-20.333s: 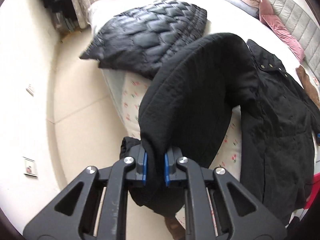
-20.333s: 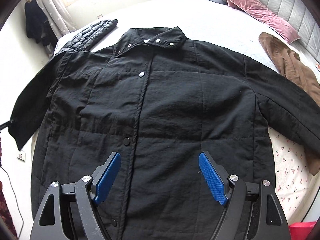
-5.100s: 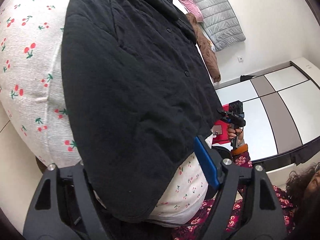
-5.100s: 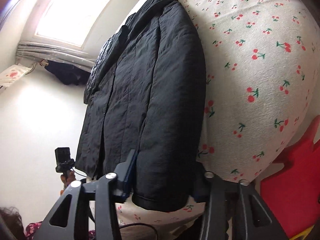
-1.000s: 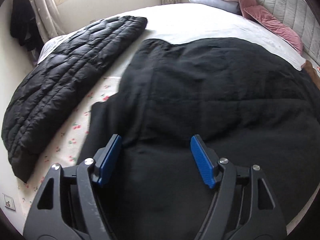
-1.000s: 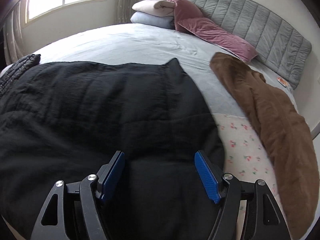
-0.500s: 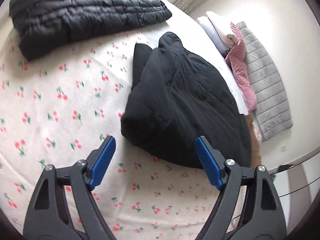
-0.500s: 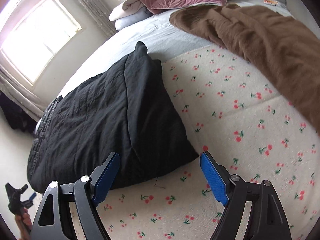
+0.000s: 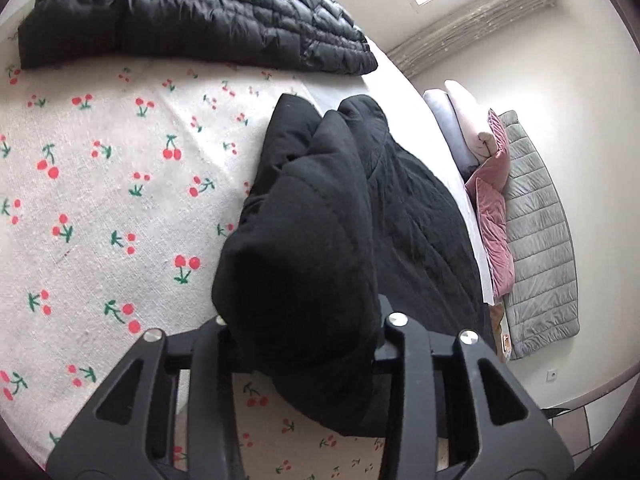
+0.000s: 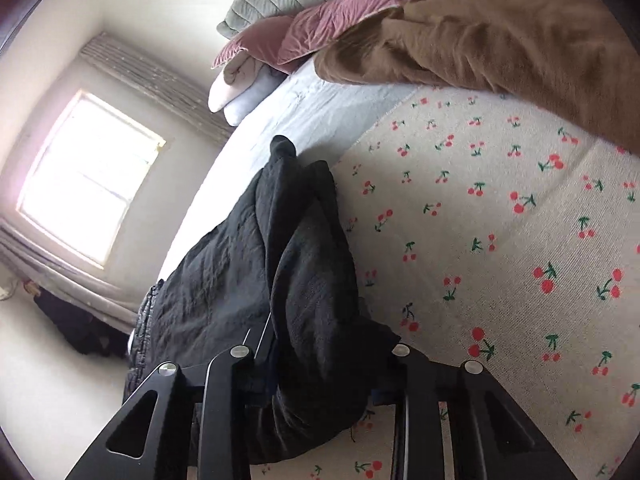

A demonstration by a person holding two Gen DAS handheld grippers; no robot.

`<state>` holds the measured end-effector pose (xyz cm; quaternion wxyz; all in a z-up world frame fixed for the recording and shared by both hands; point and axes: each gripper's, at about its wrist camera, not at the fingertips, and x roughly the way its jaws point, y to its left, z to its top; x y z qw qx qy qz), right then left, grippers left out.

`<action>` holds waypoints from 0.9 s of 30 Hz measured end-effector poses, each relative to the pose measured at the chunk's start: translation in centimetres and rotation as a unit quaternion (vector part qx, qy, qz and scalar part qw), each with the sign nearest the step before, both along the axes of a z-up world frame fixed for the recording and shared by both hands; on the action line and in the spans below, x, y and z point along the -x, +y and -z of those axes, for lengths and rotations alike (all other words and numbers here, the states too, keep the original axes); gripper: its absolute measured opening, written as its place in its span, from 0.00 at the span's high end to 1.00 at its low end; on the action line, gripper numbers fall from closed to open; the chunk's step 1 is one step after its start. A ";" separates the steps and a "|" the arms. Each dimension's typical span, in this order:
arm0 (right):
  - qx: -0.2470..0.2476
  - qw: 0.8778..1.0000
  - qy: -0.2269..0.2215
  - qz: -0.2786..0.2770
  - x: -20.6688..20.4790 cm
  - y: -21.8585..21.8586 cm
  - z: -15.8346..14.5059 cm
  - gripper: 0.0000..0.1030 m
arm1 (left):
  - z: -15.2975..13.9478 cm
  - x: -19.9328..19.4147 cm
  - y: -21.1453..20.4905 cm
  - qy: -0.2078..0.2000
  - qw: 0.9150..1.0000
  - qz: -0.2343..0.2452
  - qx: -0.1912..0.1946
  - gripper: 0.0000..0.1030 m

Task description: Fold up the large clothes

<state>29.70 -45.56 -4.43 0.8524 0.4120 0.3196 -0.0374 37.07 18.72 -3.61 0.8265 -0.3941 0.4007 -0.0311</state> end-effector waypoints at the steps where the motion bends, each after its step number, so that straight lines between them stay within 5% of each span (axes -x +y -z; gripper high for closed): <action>1: 0.002 1.000 -0.007 -0.001 0.5 0.2 -1.1 0.74 | -1.2 0.4 -0.1 -0.012 1.000 0.001 -0.008 0.67; 6: 0.032 0.999 -0.024 -0.016 4.6 0.9 -6.7 0.75 | -7.5 3.9 0.1 -0.051 0.997 0.031 -0.042 0.68; 10: 0.032 0.999 -0.024 -0.023 10.6 0.7 -9.2 0.75 | -9.8 9.2 1.5 -0.051 0.996 0.064 -0.047 0.68; 16: 0.034 0.999 0.022 -0.031 19.7 1.5 -8.2 0.73 | -8.4 17.0 3.6 -0.020 0.993 0.096 -0.061 0.65; 20: 0.048 0.992 0.111 -0.035 22.4 1.6 -3.3 0.52 | -3.3 18.0 4.1 0.083 0.983 0.134 -0.097 0.52; 22: 0.036 0.991 0.131 -0.021 23.5 0.4 -1.4 0.48 | -1.7 18.8 4.9 0.116 0.981 0.129 -0.091 0.47; 24: 0.022 0.993 0.113 -0.001 25.2 -1.0 -1.5 0.48 | -2.6 19.8 5.5 0.100 0.983 0.123 -0.096 0.44; 27: 0.080 0.993 0.088 0.025 26.4 -1.5 -4.1 0.48 | -5.0 20.7 4.7 0.076 0.978 0.125 -0.151 0.43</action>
